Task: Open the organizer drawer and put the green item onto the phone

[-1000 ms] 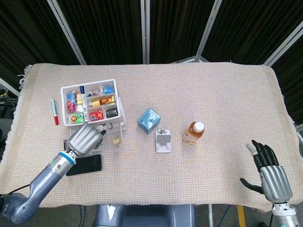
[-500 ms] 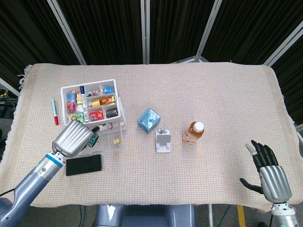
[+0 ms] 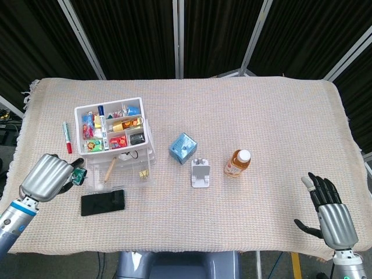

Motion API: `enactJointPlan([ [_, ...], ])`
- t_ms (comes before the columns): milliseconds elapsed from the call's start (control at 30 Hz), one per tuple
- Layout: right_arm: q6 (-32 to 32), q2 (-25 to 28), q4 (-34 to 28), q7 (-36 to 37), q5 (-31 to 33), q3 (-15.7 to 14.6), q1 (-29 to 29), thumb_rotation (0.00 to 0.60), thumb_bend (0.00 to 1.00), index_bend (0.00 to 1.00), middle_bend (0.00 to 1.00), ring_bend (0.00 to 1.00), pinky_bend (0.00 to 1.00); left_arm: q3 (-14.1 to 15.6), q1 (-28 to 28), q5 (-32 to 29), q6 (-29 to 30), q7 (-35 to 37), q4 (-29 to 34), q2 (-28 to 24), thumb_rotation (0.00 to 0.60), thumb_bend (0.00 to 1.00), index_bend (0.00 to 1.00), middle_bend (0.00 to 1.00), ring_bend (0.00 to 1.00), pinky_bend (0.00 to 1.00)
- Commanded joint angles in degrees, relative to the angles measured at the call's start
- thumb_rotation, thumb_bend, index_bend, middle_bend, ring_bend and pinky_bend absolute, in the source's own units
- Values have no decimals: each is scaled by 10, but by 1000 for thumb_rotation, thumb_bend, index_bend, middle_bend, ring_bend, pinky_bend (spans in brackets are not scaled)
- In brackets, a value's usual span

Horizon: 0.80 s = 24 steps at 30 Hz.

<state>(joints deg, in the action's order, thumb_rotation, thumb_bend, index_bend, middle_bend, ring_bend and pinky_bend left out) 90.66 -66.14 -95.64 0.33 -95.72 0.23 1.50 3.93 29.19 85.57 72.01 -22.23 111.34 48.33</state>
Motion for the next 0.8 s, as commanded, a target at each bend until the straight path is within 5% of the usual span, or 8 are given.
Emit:
enactJointPlan([
  [33, -1, 0, 0, -1, 1, 0, 0, 600, 16, 0, 0, 0, 0, 11, -20, 6, 9, 22, -32, 3, 600, 333, 506, 923, 859, 724],
  [400, -5, -6, 1, -10, 1, -1, 2, 600, 16, 0, 0, 0, 0, 27, -53, 12, -25, 100, -175, 99, 600, 332, 506, 923, 859, 724],
  [800, -5, -6, 2, -10, 2, -1, 1, 600, 16, 0, 0, 0, 0, 24, -54, 15, -64, 56, -215, 180, 600, 332, 506, 923, 859, 724],
])
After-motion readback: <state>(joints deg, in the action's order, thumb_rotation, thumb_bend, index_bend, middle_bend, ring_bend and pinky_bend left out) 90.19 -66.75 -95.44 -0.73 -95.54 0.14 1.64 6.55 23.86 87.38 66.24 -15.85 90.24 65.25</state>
